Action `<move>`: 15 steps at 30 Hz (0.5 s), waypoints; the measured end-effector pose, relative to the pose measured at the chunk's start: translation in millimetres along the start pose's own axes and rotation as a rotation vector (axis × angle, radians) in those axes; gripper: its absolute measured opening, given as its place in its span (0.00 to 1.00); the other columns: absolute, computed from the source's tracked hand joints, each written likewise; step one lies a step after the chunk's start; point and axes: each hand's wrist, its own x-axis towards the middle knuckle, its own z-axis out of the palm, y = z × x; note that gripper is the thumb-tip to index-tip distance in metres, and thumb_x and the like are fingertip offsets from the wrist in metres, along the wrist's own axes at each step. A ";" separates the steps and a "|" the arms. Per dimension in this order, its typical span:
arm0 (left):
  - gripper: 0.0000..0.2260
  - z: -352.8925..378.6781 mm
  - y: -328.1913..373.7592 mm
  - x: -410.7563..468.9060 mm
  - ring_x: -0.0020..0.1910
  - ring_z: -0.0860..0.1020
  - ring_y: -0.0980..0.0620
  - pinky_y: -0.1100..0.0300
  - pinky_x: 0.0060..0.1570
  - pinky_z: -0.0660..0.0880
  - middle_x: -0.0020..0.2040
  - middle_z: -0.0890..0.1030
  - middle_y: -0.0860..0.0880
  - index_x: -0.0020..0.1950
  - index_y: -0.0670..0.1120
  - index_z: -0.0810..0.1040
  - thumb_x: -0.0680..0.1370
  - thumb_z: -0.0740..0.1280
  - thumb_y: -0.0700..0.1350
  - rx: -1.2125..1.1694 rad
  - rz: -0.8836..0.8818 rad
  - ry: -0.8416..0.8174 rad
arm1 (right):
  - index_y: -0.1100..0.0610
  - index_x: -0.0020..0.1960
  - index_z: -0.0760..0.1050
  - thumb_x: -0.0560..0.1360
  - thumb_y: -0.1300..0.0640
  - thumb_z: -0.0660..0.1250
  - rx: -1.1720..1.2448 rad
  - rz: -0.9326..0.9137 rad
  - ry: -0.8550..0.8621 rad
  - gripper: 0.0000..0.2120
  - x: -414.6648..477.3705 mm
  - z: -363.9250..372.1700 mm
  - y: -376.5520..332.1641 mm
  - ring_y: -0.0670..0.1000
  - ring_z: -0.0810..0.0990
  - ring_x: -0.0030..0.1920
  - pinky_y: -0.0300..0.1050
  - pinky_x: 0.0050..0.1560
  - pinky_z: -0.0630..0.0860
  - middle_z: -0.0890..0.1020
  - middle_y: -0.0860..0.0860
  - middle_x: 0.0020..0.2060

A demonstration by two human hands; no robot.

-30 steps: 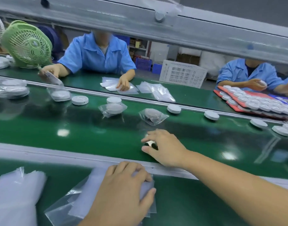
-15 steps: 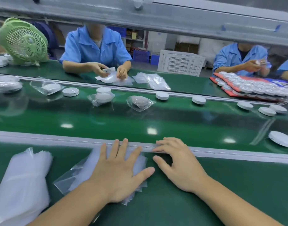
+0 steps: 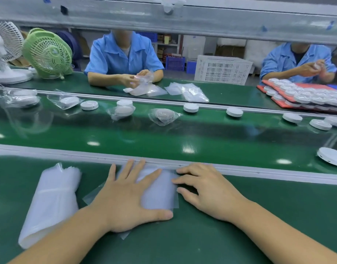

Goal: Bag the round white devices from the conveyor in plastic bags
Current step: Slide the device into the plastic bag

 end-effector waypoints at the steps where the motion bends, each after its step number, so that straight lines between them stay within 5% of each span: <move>1: 0.43 3.1 -0.8 -0.7 0.77 0.29 0.54 0.41 0.75 0.32 0.80 0.33 0.58 0.70 0.79 0.35 0.58 0.43 0.88 -0.018 -0.003 0.039 | 0.40 0.70 0.76 0.83 0.41 0.58 0.004 0.013 0.000 0.18 -1.8 4.5 -6.7 0.44 0.67 0.73 0.47 0.75 0.61 0.73 0.39 0.71; 7: 0.52 3.3 0.0 -2.3 0.79 0.33 0.55 0.42 0.77 0.36 0.81 0.38 0.59 0.79 0.67 0.43 0.58 0.42 0.88 -0.029 -0.016 0.087 | 0.39 0.72 0.71 0.80 0.40 0.54 0.130 0.027 -0.013 0.21 -13.2 18.4 -33.1 0.40 0.57 0.78 0.39 0.78 0.51 0.67 0.37 0.76; 11: 0.56 -9.1 -7.1 -3.6 0.74 0.23 0.56 0.42 0.75 0.31 0.78 0.29 0.58 0.77 0.69 0.36 0.53 0.47 0.89 -0.044 -0.054 -0.053 | 0.40 0.72 0.68 0.78 0.43 0.59 0.187 0.085 0.058 0.22 -15.0 11.0 -29.0 0.37 0.63 0.73 0.40 0.75 0.60 0.69 0.36 0.72; 15: 0.56 -6.1 -8.2 -7.9 0.74 0.23 0.56 0.41 0.75 0.30 0.78 0.27 0.57 0.74 0.72 0.32 0.52 0.49 0.89 -0.036 -0.038 -0.074 | 0.39 0.75 0.65 0.77 0.35 0.54 0.116 0.089 0.049 0.28 -16.1 12.4 -31.9 0.37 0.60 0.74 0.37 0.74 0.55 0.68 0.35 0.72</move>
